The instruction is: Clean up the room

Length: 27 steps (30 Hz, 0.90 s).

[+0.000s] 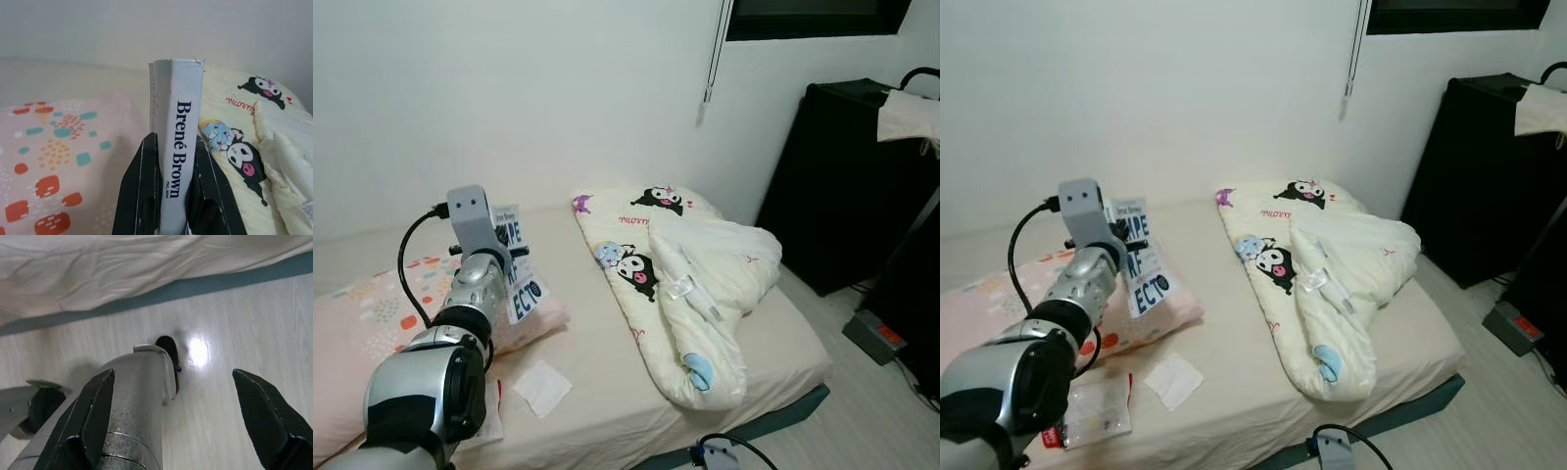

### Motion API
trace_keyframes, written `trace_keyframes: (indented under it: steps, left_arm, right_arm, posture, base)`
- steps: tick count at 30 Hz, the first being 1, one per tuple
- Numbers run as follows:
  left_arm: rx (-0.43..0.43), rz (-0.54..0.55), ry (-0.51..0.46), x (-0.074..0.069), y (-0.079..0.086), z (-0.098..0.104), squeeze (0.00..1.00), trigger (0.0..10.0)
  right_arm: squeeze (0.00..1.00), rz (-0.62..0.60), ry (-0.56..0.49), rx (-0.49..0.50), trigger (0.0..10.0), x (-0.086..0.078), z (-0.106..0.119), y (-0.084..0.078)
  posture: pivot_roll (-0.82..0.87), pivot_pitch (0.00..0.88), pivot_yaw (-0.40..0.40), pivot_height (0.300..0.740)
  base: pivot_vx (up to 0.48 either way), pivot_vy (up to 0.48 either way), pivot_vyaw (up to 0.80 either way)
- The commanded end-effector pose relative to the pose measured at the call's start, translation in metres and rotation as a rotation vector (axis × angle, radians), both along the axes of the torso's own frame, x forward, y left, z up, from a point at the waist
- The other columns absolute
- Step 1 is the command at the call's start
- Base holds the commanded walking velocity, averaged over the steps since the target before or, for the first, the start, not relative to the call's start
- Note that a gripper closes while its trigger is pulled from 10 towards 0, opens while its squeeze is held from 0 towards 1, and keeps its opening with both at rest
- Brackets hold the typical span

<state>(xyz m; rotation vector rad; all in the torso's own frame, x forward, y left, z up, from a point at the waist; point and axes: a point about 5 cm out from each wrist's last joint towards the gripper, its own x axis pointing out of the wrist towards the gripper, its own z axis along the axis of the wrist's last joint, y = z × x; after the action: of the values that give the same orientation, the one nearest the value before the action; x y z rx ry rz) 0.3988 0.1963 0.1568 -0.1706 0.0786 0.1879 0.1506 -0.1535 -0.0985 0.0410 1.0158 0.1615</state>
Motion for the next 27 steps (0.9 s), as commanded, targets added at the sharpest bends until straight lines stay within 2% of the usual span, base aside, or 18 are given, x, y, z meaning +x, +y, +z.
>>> trace_keyframes:
  steps: [1,10,13,14,15,16,17,21,24,25,27]
  left_arm:
    - [0.017,-0.001,-0.036,0.004,0.003,0.014,0.0,10.0]
    - [0.039,0.016,-0.041,0.009,0.004,0.027,0.0,10.0]
    - [0.02,0.034,-0.037,0.01,0.006,0.03,0.0,10.0]
    - [0.004,0.041,-0.037,0.01,0.005,0.032,0.07,10.0]
    - [0.004,0.041,-0.037,0.01,0.005,0.032,0.07,10.0]
    - [-0.017,0.043,-0.04,0.011,0.004,0.033,0.79,10.0]
    - [-0.027,0.045,-0.04,0.012,0.002,0.034,1.0,10.0]
    - [-0.029,0.051,-0.036,0.012,-0.001,0.034,1.0,10.0]
    - [-0.003,0.118,0.057,0.003,0.008,0.007,1.0,10.0]
    - [-0.003,0.118,0.057,0.003,0.008,0.007,1.0,10.0]
    - [0.014,0.16,0.135,-0.008,0.019,-0.017,1.0,10.0]
  right_arm:
    - [0.0,-0.007,0.087,0.046,10.0,-0.023,-0.009,0.012]
    - [0.0,-0.021,0.063,0.093,10.0,-0.028,-0.009,0.022]
    - [0.0,-0.026,0.055,0.104,10.0,-0.03,-0.009,0.026]
    - [0.0,-0.033,0.051,0.113,10.0,-0.031,-0.009,0.028]
    - [0.0,-0.033,0.051,0.113,10.0,-0.031,-0.009,0.028]
    - [0.0,-0.038,0.045,0.12,10.0,-0.033,-0.009,0.029]
    - [0.0,-0.042,0.041,0.125,10.0,-0.035,-0.01,0.031]
    - [0.0,-0.046,0.036,0.132,10.0,-0.038,-0.01,0.033]
    - [0.0,-0.055,0.023,0.137,10.0,-0.038,-0.009,0.033]
    - [0.0,-0.055,0.023,0.137,10.0,-0.038,-0.009,0.033]
    - [0.0,-0.063,0.009,0.136,10.0,-0.035,-0.008,0.031]
  posture:
    - [-0.24,0.046,0.016,0.74]
    - [-0.28,0.122,0.023,0.74]
    - [-0.29,0.138,0.027,0.74]
    - [-0.3,0.149,0.03,0.74]
    - [-0.3,0.149,0.03,0.74]
    - [-0.31,0.157,0.032,0.74]
    - [-0.32,0.164,0.035,0.74]
    - [-0.33,0.168,0.038,0.74]
    - [-0.35,0.168,0.047,0.74]
    - [-0.35,0.168,0.047,0.74]
    - [-0.35,0.169,0.05,0.74]
  base:
    - [0.0,0.0,0.0]
    - [0.0,0.0,0.0]
    - [0.0,0.0,0.0]
    - [0.0,0.0,0.0]
    - [0.0,0.0,0.0]
    - [0.0,0.0,0.0]
    - [0.0,0.0,0.0]
    - [0.0,0.0,0.0]
    - [0.0,0.0,0.0]
    - [0.0,0.0,0.0]
    - [0.0,0.0,0.0]
